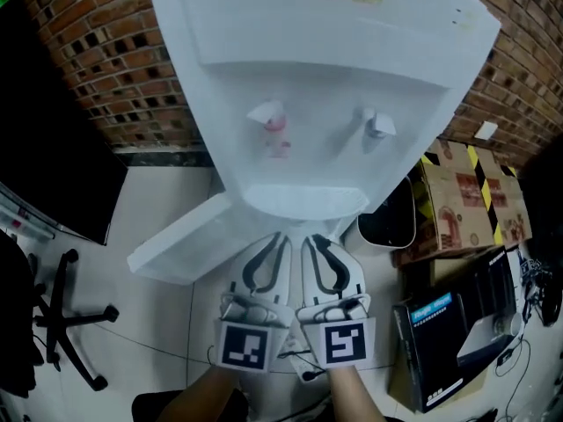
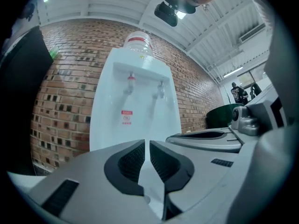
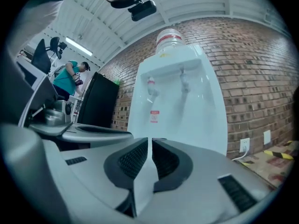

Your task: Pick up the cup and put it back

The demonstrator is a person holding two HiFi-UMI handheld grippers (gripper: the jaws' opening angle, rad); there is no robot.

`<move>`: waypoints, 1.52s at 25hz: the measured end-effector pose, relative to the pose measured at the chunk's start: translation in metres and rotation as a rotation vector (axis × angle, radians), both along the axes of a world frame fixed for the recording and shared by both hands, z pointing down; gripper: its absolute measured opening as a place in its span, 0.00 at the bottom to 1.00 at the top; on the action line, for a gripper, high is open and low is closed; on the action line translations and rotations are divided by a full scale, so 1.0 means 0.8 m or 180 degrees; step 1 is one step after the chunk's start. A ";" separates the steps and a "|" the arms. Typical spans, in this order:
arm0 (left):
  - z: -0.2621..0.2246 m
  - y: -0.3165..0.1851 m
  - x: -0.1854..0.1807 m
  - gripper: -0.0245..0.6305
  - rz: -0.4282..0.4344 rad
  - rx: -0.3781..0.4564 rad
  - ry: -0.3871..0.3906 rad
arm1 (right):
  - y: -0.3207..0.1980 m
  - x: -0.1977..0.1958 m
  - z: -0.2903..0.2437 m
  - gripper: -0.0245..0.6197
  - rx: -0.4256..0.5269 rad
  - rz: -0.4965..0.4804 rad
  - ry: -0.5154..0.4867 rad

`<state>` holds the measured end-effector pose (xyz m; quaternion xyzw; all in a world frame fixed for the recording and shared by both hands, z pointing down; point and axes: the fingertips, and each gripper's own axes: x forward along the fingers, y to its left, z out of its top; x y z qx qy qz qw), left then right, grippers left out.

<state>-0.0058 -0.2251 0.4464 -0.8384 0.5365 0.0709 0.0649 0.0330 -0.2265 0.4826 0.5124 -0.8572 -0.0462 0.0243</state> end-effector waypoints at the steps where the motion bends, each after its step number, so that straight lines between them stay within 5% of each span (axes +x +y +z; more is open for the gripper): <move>1: 0.017 -0.003 -0.001 0.06 0.0007 0.0008 -0.0025 | -0.003 -0.001 0.018 0.09 -0.0001 0.0009 -0.0020; 7: 0.104 -0.020 -0.004 0.06 -0.0003 0.0067 -0.0050 | -0.020 -0.004 0.115 0.09 -0.0010 0.0069 -0.0049; 9: 0.128 -0.023 -0.007 0.06 -0.0033 0.0087 -0.0051 | -0.026 -0.003 0.139 0.25 -0.0014 0.0084 -0.0083; 20: 0.225 -0.035 -0.020 0.06 -0.0139 0.0025 0.0107 | -0.058 0.000 0.252 0.25 -0.0024 0.0157 -0.0047; 22: 0.232 -0.037 -0.019 0.05 -0.0125 0.0026 0.0127 | -0.071 -0.003 0.273 0.37 -0.0058 0.0159 -0.0046; 28: 0.247 -0.046 -0.013 0.04 -0.0076 -0.0023 0.0166 | -0.122 -0.007 0.329 0.40 -0.0176 0.0271 -0.0050; 30: 0.251 -0.048 -0.011 0.04 -0.0058 -0.0033 0.0152 | -0.141 -0.005 0.344 0.53 -0.0224 0.0363 -0.0168; 35: 0.265 -0.050 -0.013 0.04 -0.0041 -0.0100 0.0119 | -0.181 -0.004 0.382 0.54 -0.0352 0.0483 -0.0164; 36: 0.268 -0.050 -0.014 0.04 -0.0045 -0.0120 0.0111 | -0.188 -0.003 0.389 0.64 -0.0372 0.0529 -0.0153; 38: 0.274 -0.051 -0.016 0.04 -0.0051 -0.0153 0.0092 | -0.198 -0.001 0.401 0.66 -0.0415 0.0590 -0.0143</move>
